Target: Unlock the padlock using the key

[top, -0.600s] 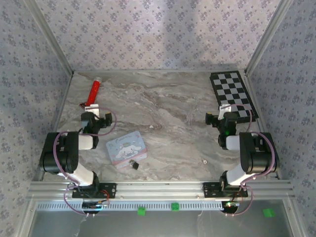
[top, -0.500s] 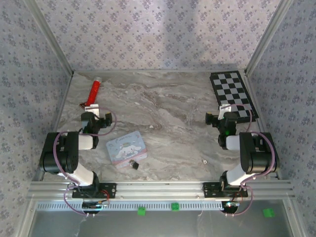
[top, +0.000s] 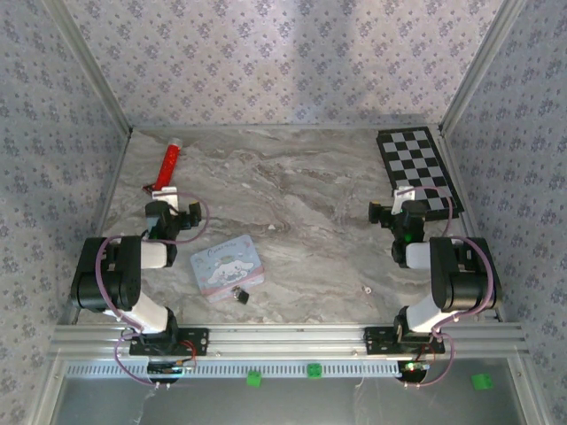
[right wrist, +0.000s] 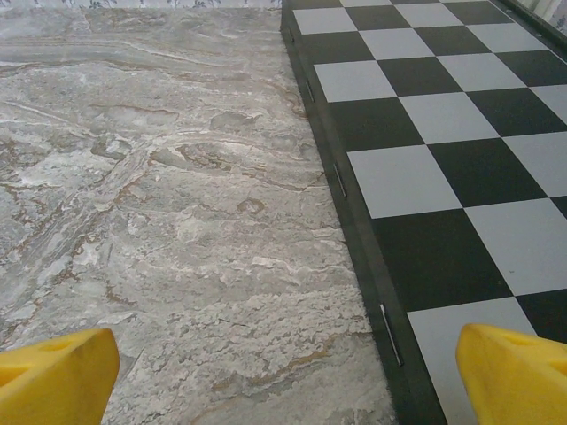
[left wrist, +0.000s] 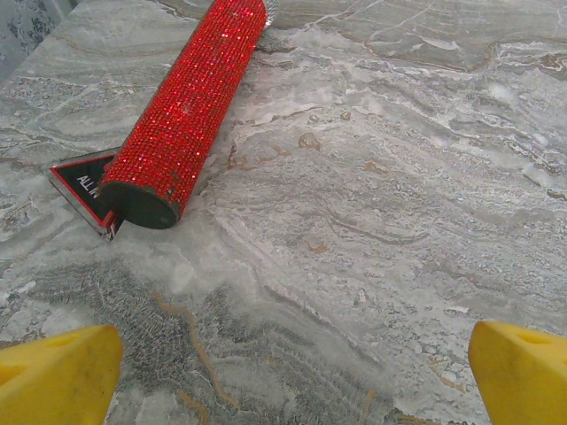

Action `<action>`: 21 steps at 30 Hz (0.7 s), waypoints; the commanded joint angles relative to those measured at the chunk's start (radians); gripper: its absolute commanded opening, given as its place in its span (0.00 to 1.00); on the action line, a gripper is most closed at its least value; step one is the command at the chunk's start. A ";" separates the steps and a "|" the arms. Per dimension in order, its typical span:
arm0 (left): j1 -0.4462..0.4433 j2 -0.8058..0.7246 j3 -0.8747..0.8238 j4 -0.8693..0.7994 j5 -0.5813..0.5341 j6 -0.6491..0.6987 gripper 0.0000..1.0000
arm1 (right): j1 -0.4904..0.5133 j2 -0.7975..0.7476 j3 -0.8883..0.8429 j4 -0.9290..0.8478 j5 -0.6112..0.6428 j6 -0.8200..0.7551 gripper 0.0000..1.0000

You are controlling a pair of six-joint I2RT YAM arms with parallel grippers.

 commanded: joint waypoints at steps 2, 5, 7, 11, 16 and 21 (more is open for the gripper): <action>0.008 -0.013 0.025 0.007 0.021 0.005 1.00 | -0.013 -0.006 0.016 -0.001 -0.025 -0.002 0.99; 0.007 -0.013 0.026 0.007 0.021 0.005 1.00 | -0.015 -0.006 0.016 -0.002 -0.027 0.000 0.99; 0.008 -0.013 0.025 0.007 0.020 0.005 1.00 | -0.015 -0.006 0.015 0.000 -0.026 -0.001 0.99; -0.016 -0.093 0.065 -0.122 -0.089 -0.005 1.00 | -0.013 -0.030 0.036 -0.053 -0.044 -0.011 0.99; -0.112 -0.352 0.096 -0.341 -0.144 0.059 1.00 | 0.030 -0.213 0.053 -0.230 -0.025 -0.052 0.99; -0.168 -0.580 0.140 -0.542 -0.065 -0.061 1.00 | 0.052 -0.426 0.085 -0.419 -0.079 0.027 0.99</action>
